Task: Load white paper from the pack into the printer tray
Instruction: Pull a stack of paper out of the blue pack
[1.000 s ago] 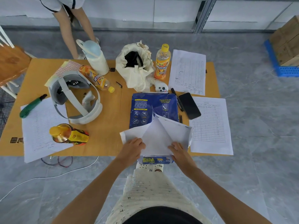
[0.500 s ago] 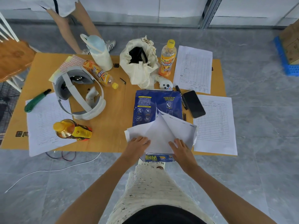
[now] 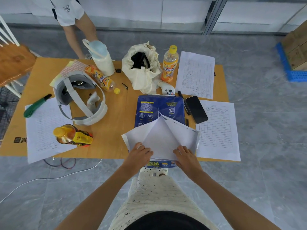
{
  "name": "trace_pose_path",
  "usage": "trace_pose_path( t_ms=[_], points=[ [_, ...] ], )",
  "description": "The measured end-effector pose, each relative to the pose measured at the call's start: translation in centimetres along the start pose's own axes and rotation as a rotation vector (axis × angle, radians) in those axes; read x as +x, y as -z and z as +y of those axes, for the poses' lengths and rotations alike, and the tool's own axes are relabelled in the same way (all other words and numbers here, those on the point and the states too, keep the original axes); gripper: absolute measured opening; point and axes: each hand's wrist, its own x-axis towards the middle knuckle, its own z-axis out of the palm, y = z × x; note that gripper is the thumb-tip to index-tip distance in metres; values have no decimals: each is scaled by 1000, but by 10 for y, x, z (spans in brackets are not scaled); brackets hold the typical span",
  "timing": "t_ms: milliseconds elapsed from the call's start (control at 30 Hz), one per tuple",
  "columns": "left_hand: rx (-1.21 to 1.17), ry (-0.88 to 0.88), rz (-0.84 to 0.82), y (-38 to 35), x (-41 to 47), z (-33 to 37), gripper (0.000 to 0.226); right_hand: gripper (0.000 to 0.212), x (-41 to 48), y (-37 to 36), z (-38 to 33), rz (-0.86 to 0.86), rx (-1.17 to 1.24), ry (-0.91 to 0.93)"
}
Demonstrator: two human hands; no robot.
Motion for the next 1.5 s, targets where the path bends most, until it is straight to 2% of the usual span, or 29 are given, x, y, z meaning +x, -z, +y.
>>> trace_pose_path(
  t_ms=[133,267,367,500,600,733,833,1067,1133,1233,1333,1433,1500],
  points=[
    [-91,-12,70,14,-2,-3,16,23,-5,4,7,10,61,24],
    [-178,15,195,40,-4,-9,19,21,-9,17,13,116,279,-48],
    [-242,70,294,59,2,-14,15,27,-7,38,18,159,546,-205],
    [-235,150,381,89,17,-28,14,36,2,73,25,226,884,-326],
    [-219,195,451,115,30,-43,10,41,12,91,31,225,1012,-345],
    [-162,246,534,155,50,-58,21,38,28,111,35,233,1130,-318],
    [-154,290,593,191,64,-72,15,23,39,130,30,264,1175,-286],
    [-223,367,711,292,98,-121,16,17,61,193,15,387,1186,-165],
    [-303,413,680,313,104,-131,23,13,67,213,11,427,1141,-110],
    [-350,441,575,341,114,-149,27,20,76,239,7,475,1073,-67],
    [-405,437,484,366,121,-163,27,12,78,262,5,520,1136,-31],
    [-565,386,462,384,125,-178,21,16,80,277,5,581,1214,-22],
    [-846,358,538,389,122,-187,12,15,82,283,6,596,1248,-26]
  ],
)
